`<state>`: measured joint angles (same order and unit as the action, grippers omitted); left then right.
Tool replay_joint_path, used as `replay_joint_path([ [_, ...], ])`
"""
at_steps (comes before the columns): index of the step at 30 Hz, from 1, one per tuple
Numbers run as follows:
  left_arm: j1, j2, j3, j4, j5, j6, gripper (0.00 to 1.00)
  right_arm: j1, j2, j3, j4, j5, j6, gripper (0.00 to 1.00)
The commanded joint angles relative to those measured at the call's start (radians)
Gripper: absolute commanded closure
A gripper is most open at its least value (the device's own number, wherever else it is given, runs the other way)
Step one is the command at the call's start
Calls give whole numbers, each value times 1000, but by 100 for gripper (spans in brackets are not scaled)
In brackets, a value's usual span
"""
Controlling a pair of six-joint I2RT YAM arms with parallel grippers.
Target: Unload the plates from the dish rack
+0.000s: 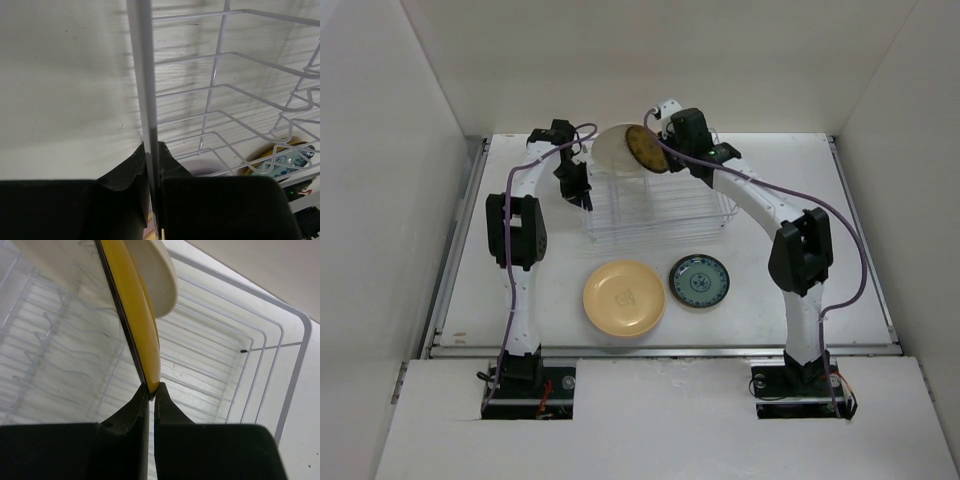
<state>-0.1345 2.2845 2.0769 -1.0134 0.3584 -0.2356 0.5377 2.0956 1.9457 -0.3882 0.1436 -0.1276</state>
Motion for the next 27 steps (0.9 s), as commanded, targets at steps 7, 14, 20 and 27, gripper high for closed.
replay_joint_path([
  [7, 7, 56, 210, -76, -12, 102, 100, 33, -298, -191, -127, -386, 109, 100],
  [14, 7, 110, 294, -171, -62, 225, 100, 2, -414, -319, -256, -449, 187, 100],
  [20, -11, 135, 316, -209, -137, 300, 100, -148, -581, -631, -317, -616, 313, 100],
  [27, -31, 102, 316, -188, -205, 363, 100, -251, -615, -884, -410, -696, 371, 100],
])
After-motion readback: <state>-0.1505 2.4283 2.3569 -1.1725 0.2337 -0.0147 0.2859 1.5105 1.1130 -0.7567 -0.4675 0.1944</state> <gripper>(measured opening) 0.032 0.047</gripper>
